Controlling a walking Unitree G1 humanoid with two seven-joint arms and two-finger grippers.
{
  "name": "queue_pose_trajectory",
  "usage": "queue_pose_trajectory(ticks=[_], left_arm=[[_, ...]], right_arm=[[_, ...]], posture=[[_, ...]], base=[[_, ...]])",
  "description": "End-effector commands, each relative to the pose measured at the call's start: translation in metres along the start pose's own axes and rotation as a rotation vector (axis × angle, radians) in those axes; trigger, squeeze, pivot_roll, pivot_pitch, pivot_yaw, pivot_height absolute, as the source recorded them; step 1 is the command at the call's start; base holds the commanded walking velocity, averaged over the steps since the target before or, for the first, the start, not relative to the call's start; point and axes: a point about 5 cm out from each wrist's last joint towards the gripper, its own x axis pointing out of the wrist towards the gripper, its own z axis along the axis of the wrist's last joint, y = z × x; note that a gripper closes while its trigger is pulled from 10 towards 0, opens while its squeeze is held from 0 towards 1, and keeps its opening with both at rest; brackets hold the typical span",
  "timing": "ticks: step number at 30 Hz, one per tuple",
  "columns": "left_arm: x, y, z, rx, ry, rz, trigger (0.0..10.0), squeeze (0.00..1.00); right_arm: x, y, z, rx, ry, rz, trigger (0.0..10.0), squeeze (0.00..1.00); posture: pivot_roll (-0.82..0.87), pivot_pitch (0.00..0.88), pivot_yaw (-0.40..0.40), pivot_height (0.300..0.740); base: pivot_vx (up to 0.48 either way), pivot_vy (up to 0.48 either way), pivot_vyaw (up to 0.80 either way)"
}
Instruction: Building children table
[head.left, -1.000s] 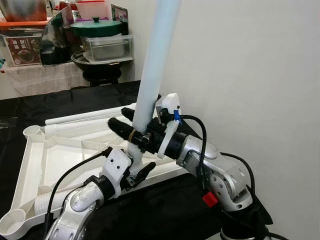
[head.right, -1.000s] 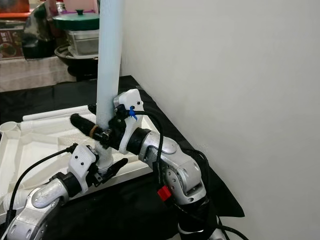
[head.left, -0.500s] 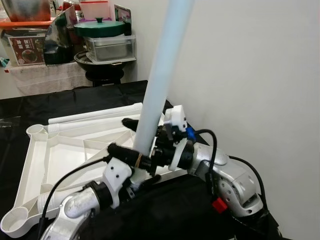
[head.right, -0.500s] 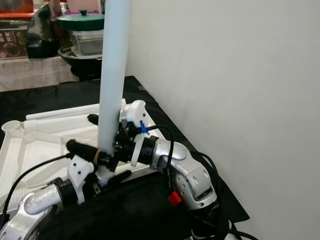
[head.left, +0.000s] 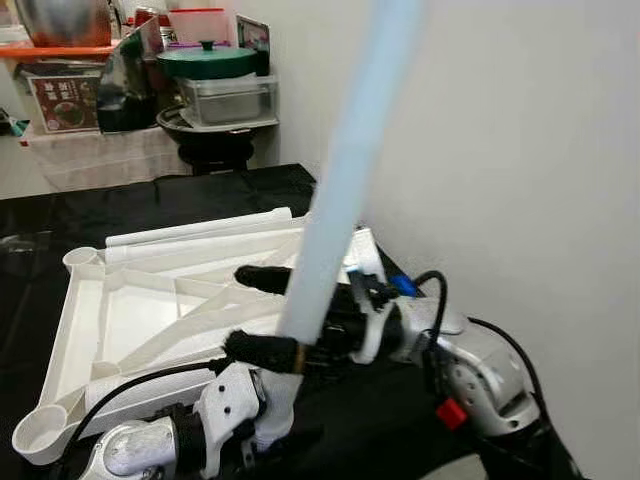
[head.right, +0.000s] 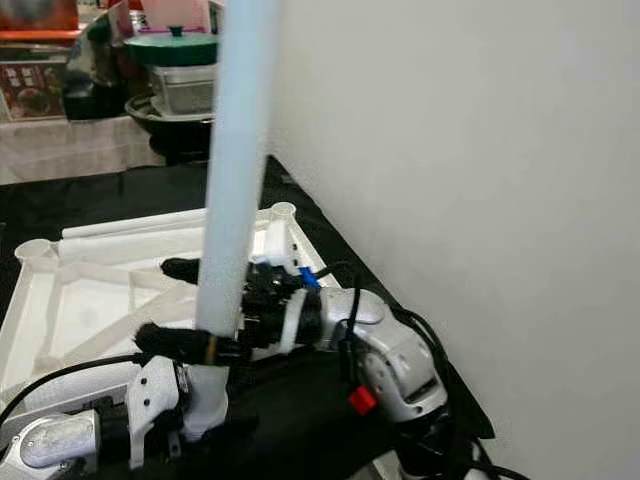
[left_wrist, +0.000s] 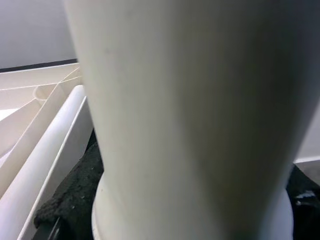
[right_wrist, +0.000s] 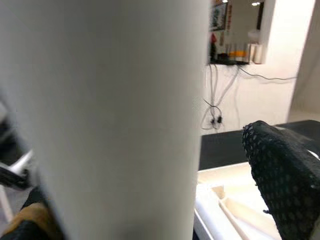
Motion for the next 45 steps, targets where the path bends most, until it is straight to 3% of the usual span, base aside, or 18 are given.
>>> queue_pose_trajectory(ticks=[1,8,10,13,14,15,16,17,18,19,20,36,37,38,39,45], left_arm=[[-0.002,0.002,0.003,0.009,-0.001,-0.007,10.0,0.00],[0.000,0.006,0.004,0.013,-0.015,0.025,10.0,0.00],[0.002,0.007,0.004,0.016,-0.017,0.033,10.0,0.00],[0.002,0.008,0.003,0.016,-0.015,0.033,10.0,0.00],[0.003,0.008,0.003,0.016,-0.015,0.035,10.0,0.00],[0.004,0.008,0.003,0.016,-0.015,0.035,10.0,0.00],[0.004,0.008,0.003,0.016,-0.015,0.035,10.0,0.00],[0.005,0.008,0.002,0.016,-0.016,0.036,10.0,0.00],[0.006,0.007,0.002,0.015,-0.018,0.036,10.0,0.00],[0.006,0.007,0.002,0.015,-0.018,0.036,10.0,0.00],[0.007,0.007,0.002,0.014,-0.020,0.035,10.0,0.00],[0.013,0.006,0.003,0.003,-0.038,0.037,10.0,0.00],[0.012,0.007,0.003,-0.001,-0.047,0.039,10.0,0.59],[0.012,0.007,0.003,-0.001,-0.047,0.039,10.0,0.59],[0.011,0.007,0.004,-0.007,-0.059,0.034,10.0,1.00],[0.008,0.011,0.009,-0.008,-0.091,0.049,10.0,1.00]], right_arm=[[-0.002,0.004,0.002,0.013,-0.019,0.032,10.0,0.00],[0.002,0.012,-0.003,0.035,-0.015,0.069,10.0,0.00],[0.004,0.014,-0.005,0.045,-0.017,0.070,8.6,0.00],[0.004,0.015,-0.006,0.053,-0.017,0.074,8.2,0.00],[0.004,0.015,-0.007,0.055,-0.017,0.075,7.5,0.00],[0.005,0.015,-0.007,0.058,-0.017,0.070,5.5,0.00],[0.005,0.015,-0.007,0.058,-0.017,0.070,5.5,0.00],[0.006,0.015,-0.008,0.059,-0.017,0.065,4.7,0.00],[0.007,0.015,-0.009,0.059,-0.017,0.061,3.2,0.00],[0.007,0.015,-0.009,0.059,-0.017,0.061,3.2,0.00],[0.007,0.014,-0.009,0.061,-0.021,0.051,0.0,0.00],[0.009,0.010,-0.010,0.068,-0.047,0.008,0.0,0.00],[0.009,0.010,-0.010,0.069,-0.048,0.005,0.0,0.00],[0.009,0.010,-0.010,0.069,-0.048,0.005,0.0,0.00],[0.009,0.011,-0.010,0.071,-0.050,0.002,0.0,0.00],[0.008,0.009,-0.011,0.067,-0.050,-0.018,0.0,0.00]], posture=[[0.08,0.000,-0.061,0.740],[0.08,0.000,-0.059,0.740],[0.08,0.000,-0.059,0.740],[0.08,0.000,-0.059,0.740],[0.08,0.000,-0.059,0.740],[0.08,0.000,-0.059,0.740],[0.08,0.000,-0.059,0.740],[0.08,0.000,-0.059,0.740],[0.08,0.000,-0.059,0.740],[0.08,0.000,-0.059,0.740],[0.07,0.000,-0.061,0.740],[0.07,0.000,-0.062,0.740],[0.07,0.000,-0.062,0.740],[0.07,0.000,-0.062,0.740],[0.07,0.000,-0.062,0.740],[0.07,0.000,-0.059,0.740]], base=[[0.000,0.000,0.00],[0.000,0.000,0.00],[0.000,0.000,0.00],[0.000,0.000,0.00],[0.000,0.000,0.00],[0.000,0.000,0.00],[0.000,0.000,0.00],[0.000,0.000,0.00],[0.000,0.000,0.00],[0.000,0.000,0.00],[0.000,0.000,0.00],[0.000,0.000,0.00],[0.000,0.000,0.00],[0.000,0.000,0.00],[0.000,0.000,0.00],[0.000,0.000,0.00]])
